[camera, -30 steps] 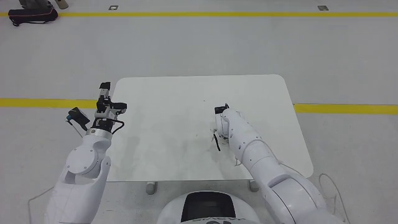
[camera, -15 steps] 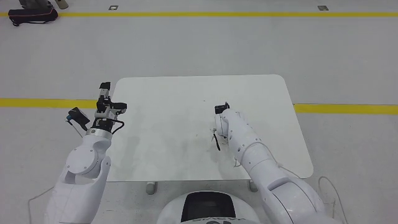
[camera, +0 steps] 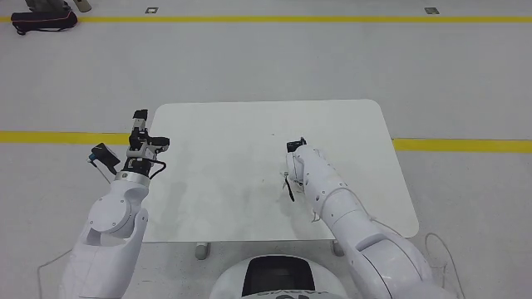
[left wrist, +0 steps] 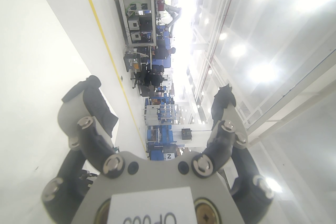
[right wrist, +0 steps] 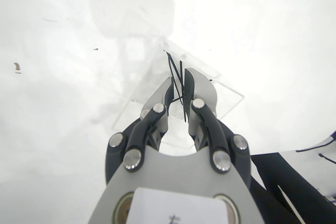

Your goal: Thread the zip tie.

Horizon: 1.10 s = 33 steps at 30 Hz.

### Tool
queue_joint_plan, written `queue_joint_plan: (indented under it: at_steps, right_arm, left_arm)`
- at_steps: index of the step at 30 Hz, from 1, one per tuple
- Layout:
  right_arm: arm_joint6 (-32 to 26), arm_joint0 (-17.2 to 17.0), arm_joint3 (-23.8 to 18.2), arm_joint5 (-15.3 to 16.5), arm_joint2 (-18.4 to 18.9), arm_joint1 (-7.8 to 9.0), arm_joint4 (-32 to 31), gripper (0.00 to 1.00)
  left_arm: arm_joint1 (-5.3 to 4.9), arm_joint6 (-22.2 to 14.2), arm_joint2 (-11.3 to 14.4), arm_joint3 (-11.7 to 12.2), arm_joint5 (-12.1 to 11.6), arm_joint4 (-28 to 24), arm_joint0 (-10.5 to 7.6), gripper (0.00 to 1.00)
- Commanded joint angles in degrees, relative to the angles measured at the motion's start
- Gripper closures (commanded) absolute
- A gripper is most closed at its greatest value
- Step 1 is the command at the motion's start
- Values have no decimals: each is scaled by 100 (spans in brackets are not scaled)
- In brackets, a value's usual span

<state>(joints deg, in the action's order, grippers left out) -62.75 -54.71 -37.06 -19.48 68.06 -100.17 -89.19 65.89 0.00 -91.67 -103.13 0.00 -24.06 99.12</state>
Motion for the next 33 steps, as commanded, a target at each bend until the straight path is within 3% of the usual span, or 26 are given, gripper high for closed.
queue_joint_plan:
  at_steps: [1,15,33]
  right_arm:
    - [23,32,60,0,-2,-10,11,85]
    - [100,4,-61,0,-45,-14,-77,80]
    - [-61,-250,-656,0,-385,205,-77,78]
  left_arm:
    - [0,0,0,0,0,0,0,0]
    - [0,0,0,0,0,0,0,0]
    - [0,0,0,0,0,0,0,0]
